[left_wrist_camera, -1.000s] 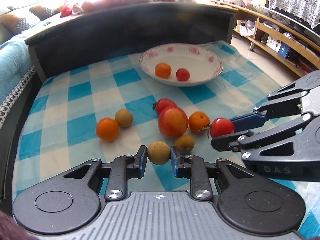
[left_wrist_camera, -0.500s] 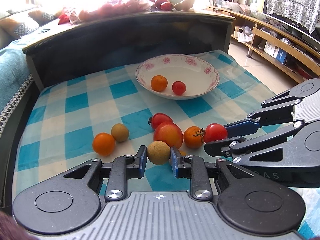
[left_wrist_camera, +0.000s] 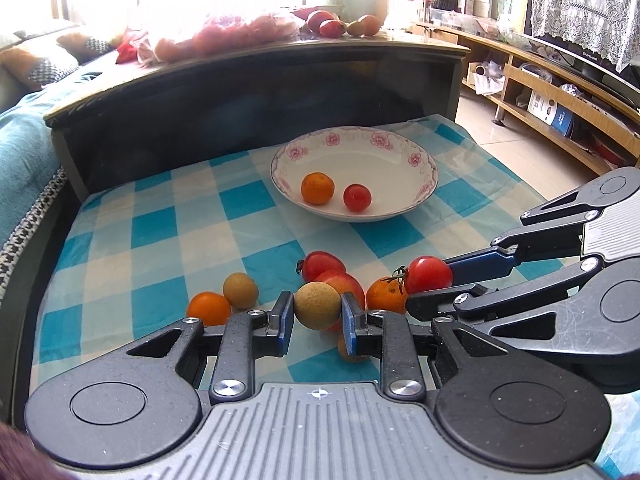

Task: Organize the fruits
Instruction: 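Carry the tan fruit in the left tool and tomato in the right tool over the bowl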

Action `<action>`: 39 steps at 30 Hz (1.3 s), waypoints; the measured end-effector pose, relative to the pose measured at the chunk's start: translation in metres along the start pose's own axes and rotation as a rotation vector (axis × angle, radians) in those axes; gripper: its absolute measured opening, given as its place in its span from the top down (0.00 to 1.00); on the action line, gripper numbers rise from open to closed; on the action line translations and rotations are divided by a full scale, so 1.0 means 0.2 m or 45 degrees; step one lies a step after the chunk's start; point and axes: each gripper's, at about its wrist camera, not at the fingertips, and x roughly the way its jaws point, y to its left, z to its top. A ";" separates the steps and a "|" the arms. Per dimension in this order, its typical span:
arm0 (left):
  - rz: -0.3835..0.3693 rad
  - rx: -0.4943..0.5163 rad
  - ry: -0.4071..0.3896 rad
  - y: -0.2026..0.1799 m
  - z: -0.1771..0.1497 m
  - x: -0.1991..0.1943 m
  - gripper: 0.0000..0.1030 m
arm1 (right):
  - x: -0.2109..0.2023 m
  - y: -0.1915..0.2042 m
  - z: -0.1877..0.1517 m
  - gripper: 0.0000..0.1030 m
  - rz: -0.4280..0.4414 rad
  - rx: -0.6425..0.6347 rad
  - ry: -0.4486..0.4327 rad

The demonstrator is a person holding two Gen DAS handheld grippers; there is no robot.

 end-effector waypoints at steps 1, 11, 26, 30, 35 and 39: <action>0.000 -0.002 -0.003 0.00 0.01 0.00 0.69 | 0.00 0.00 0.00 0.71 -0.002 0.001 -0.001; -0.011 -0.024 -0.034 -0.01 0.08 0.05 0.69 | -0.01 -0.06 0.04 0.71 -0.027 0.039 -0.030; -0.012 -0.002 -0.060 -0.05 0.30 0.25 0.70 | 0.06 -0.24 0.18 0.71 -0.099 0.114 -0.076; -0.015 -0.004 -0.044 -0.05 0.34 0.34 0.70 | 0.11 -0.31 0.22 0.71 -0.119 0.133 -0.077; -0.022 -0.023 -0.022 -0.04 0.36 0.42 0.70 | 0.19 -0.38 0.25 0.71 -0.141 0.139 -0.067; -0.027 -0.028 -0.004 -0.03 0.36 0.47 0.70 | 0.25 -0.42 0.26 0.71 -0.148 0.145 -0.060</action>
